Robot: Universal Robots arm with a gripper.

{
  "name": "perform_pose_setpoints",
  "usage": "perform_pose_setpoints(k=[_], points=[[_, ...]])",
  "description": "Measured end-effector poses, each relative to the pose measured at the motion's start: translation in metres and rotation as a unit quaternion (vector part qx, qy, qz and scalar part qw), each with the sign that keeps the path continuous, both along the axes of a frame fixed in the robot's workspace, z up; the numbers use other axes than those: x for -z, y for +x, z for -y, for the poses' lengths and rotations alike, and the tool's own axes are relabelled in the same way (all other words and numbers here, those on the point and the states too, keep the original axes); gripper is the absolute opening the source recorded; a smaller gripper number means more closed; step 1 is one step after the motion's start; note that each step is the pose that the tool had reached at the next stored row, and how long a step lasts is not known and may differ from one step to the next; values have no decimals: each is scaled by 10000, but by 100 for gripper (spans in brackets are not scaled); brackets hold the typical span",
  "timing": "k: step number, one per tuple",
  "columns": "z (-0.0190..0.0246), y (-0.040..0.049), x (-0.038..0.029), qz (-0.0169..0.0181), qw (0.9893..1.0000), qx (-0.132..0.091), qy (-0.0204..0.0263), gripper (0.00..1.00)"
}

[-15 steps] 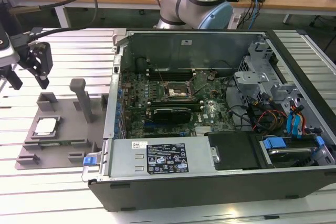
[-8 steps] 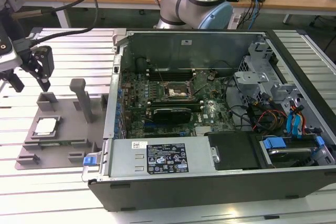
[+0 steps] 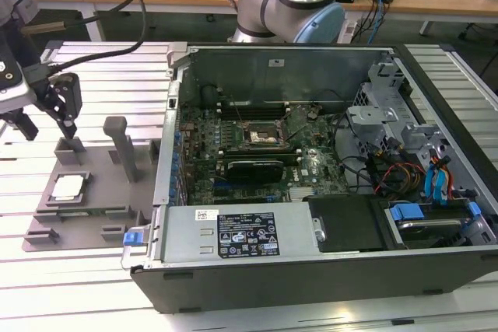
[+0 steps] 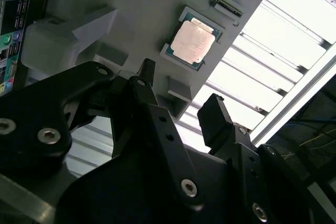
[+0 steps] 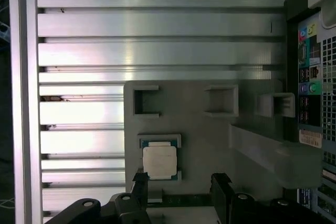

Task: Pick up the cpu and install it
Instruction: 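Pick up the cpu and move it towards the insertion slot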

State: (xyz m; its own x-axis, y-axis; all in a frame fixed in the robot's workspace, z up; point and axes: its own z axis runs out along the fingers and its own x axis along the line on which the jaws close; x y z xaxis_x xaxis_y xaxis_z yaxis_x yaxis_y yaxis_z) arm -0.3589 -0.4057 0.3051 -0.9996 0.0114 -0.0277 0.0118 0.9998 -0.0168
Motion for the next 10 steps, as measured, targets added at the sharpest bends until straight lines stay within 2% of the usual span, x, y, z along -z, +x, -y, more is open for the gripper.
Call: perform_pose_setpoints(k=[10], points=[[0, 0, 108, 0, 10000, 0, 0, 60]])
